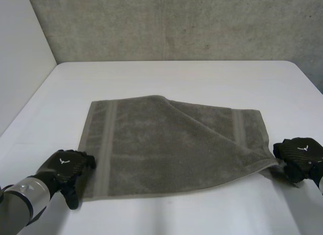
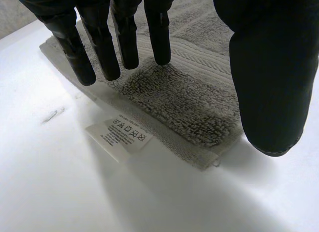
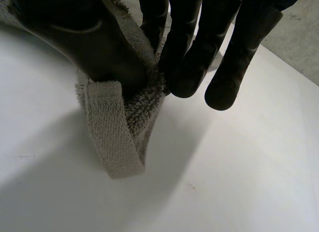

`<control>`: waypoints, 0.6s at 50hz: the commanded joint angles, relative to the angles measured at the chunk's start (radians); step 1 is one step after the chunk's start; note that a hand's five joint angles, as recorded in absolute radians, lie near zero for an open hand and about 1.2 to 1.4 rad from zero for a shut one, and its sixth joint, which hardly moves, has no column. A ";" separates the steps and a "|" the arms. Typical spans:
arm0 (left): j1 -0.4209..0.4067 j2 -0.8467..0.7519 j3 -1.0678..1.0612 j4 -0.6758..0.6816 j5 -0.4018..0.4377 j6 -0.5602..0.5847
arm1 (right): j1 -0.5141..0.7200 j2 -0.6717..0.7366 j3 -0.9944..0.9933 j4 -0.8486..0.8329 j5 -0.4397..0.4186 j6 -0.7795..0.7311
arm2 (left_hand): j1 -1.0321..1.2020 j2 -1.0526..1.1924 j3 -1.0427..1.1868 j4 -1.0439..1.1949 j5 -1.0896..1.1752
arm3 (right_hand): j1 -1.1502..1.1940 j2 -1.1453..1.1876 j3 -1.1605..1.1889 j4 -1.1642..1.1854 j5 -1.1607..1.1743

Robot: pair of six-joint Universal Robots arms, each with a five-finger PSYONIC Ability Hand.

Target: Fold the towel.

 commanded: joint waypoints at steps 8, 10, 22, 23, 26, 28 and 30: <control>-0.009 -0.057 0.028 0.057 -0.001 -0.005 | -0.004 0.003 0.014 -0.011 -0.009 0.000 | -0.107 -0.104 -0.105 -0.104 0.099 | 0.065 0.083 0.062 0.054 0.058; -0.009 -0.067 0.031 0.057 -0.001 -0.005 | -0.004 0.003 0.014 -0.011 -0.009 0.000 | -0.095 -0.092 -0.093 -0.092 0.111 | 0.065 0.083 0.062 0.054 0.058; -0.021 -0.099 0.035 0.084 -0.001 -0.005 | -0.006 0.009 0.014 -0.025 -0.010 0.000 | -0.048 -0.046 -0.046 -0.045 0.157 | 0.065 0.083 0.062 0.054 0.058; -0.021 -0.099 0.035 0.084 -0.001 -0.005 | -0.006 0.009 0.014 -0.025 -0.010 0.000 | -0.048 -0.045 -0.046 -0.045 0.158 | 0.065 0.083 0.062 0.054 0.058; -0.026 -0.108 0.037 0.106 -0.002 -0.005 | -0.006 0.012 0.014 -0.025 -0.010 -0.002 | -0.001 0.002 0.001 0.002 0.205 | 0.065 0.083 0.062 0.054 0.058; -0.026 -0.113 0.038 0.115 -0.002 -0.005 | -0.006 0.012 0.014 -0.025 -0.010 -0.002 | 0.037 0.040 0.039 0.040 0.243 | 0.065 0.083 0.062 0.054 0.058; -0.029 -0.125 0.049 0.130 -0.002 -0.006 | -0.006 0.012 0.014 -0.025 -0.010 -0.002 | 0.119 0.122 0.121 0.122 0.325 | 0.065 0.083 0.062 0.054 0.058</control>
